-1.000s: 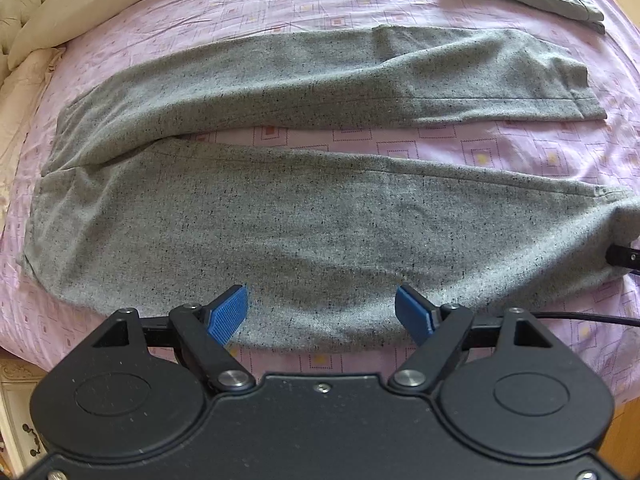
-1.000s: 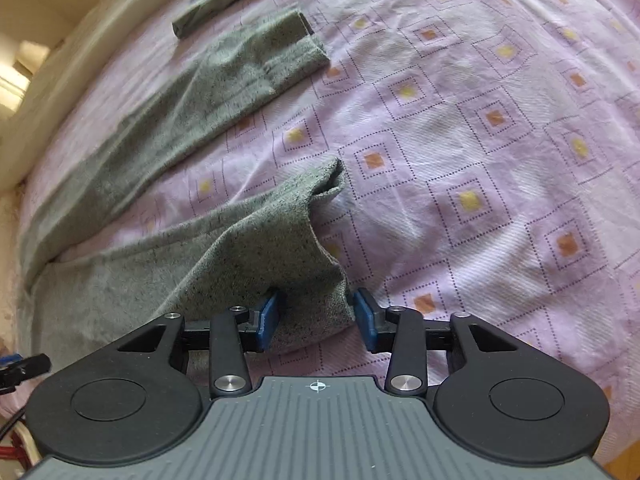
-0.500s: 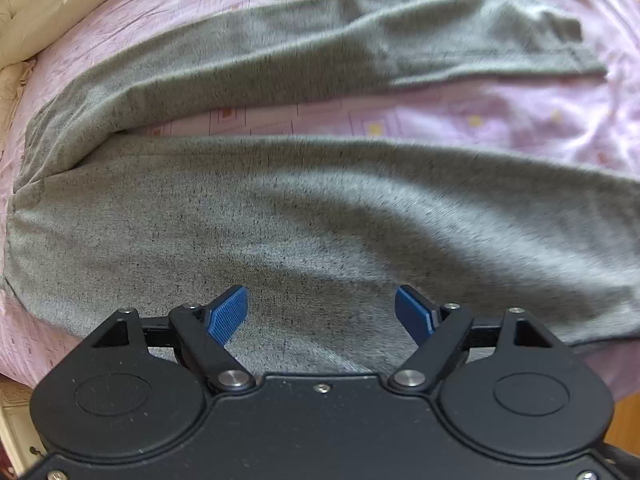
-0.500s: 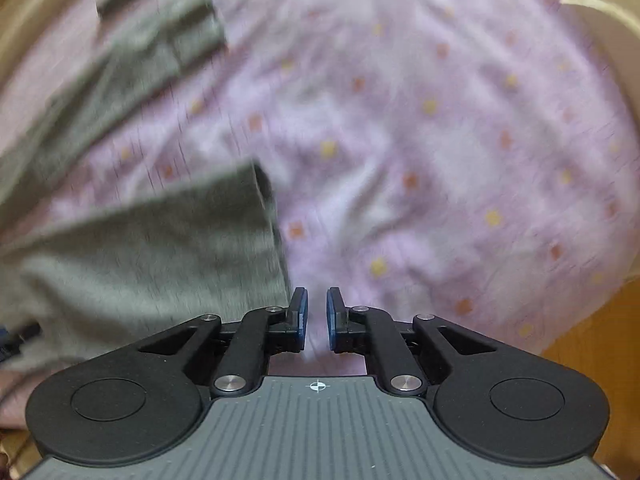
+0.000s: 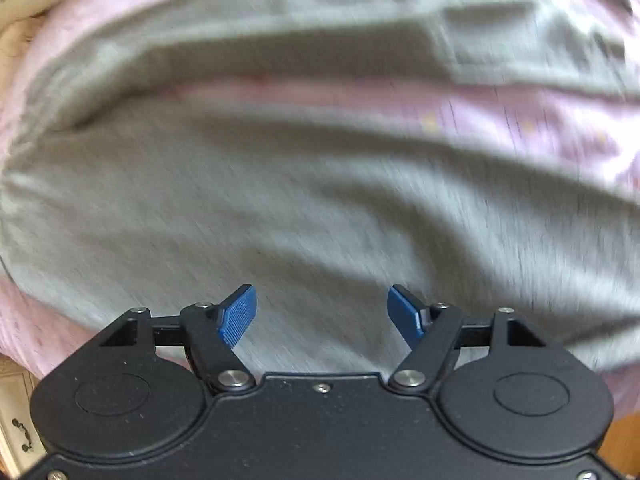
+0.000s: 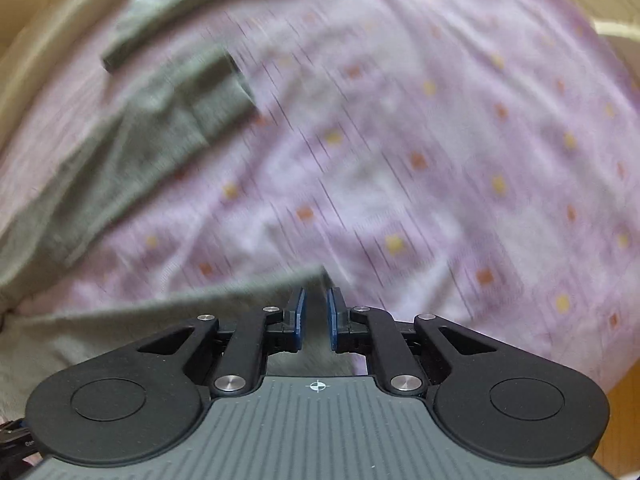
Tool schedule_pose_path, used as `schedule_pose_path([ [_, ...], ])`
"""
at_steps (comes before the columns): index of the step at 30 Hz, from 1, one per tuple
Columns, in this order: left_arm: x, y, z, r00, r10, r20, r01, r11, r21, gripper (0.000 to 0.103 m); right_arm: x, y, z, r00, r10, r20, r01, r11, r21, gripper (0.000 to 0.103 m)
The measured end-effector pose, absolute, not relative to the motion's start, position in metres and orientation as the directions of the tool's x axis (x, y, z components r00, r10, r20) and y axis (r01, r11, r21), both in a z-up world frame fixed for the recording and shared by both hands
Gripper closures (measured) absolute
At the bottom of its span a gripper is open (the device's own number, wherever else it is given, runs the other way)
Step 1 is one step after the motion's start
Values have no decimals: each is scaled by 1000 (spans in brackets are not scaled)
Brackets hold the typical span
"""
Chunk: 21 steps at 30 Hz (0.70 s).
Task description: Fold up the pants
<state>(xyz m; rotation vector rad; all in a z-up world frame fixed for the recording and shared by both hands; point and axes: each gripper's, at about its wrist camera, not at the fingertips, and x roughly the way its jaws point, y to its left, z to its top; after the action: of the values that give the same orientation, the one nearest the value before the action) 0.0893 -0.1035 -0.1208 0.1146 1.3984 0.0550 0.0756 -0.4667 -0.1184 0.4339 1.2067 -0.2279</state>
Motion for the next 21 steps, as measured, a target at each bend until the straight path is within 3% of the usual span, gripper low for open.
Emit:
schedule_pose_path([
  [5, 134, -74, -74, 288, 120, -950, -21, 993, 119, 22, 138, -449, -94, 471, 100, -876, 277, 926, 255, 91],
  [14, 211, -30, -32, 362, 149, -920, -72, 989, 132, 22, 265, -391, -109, 521, 121, -845, 98, 975, 200, 83],
  [21, 220, -14, -52, 284, 146, -948, -59, 989, 135, 22, 317, -342, -140, 366, 168, -916, -266, 961, 70, 79],
])
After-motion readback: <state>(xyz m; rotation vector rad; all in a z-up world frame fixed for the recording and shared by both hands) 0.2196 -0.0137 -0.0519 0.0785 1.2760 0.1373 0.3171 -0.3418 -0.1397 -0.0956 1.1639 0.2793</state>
